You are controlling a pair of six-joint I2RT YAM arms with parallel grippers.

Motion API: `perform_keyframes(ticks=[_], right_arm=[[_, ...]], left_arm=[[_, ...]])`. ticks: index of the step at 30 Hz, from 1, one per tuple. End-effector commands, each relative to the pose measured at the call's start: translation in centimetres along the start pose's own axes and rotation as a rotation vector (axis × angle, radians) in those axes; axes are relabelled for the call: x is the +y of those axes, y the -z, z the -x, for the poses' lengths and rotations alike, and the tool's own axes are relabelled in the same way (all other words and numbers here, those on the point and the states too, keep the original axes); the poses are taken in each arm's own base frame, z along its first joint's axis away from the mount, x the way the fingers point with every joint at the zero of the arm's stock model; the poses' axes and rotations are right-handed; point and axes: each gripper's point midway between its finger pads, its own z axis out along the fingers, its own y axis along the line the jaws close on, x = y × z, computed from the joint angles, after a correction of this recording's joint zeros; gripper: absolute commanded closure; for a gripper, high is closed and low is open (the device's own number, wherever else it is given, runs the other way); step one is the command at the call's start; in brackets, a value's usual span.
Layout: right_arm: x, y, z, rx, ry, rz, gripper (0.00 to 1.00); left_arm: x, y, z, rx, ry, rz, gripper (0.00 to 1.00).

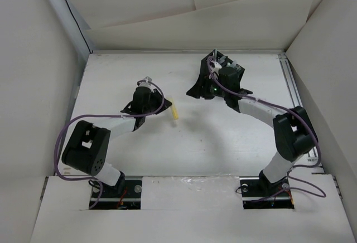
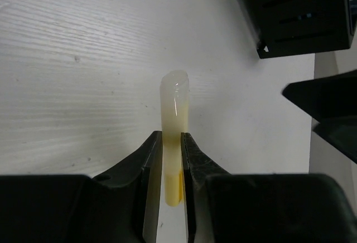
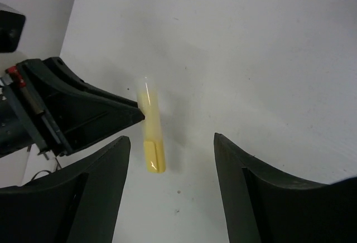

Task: Sort the stationery into containers
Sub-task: Pick up the pen from the center of the board, then place the pen in the storage box.

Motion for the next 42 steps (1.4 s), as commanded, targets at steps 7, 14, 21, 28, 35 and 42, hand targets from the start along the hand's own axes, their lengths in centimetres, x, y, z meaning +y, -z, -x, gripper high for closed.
perform_keyframes(ticks=[7,14,21,28,35,42], right_arm=[[2.6,-3.6,0.7,0.020,0.012,0.149,0.31],[3.5,-4.6,0.0,0.049,-0.006,0.250,0.30],[4.2,-4.6,-0.7,0.062,-0.015,0.320,0.29],[4.4,-4.8,-1.5,0.081,-0.028,0.331,0.28],[4.3,-4.8,-2.6,0.101,-0.043,0.328,0.38],[4.9,-3.7,-2.6,0.075,-0.041,0.349,0.39]], left_arm=[[-3.2,0.2,-0.5,0.035,-0.080,-0.183,0.88],[-4.2,0.4,-1.5,0.070,-0.106,-0.250,0.88],[-5.9,1.5,-1.9,0.083,-0.109,-0.354,0.88],[-7.6,2.6,-2.3,0.093,-0.110,-0.438,0.88],[-8.1,3.1,-2.1,0.085,-0.101,-0.464,0.88],[-9.0,3.8,-1.9,0.068,-0.069,-0.513,0.88]])
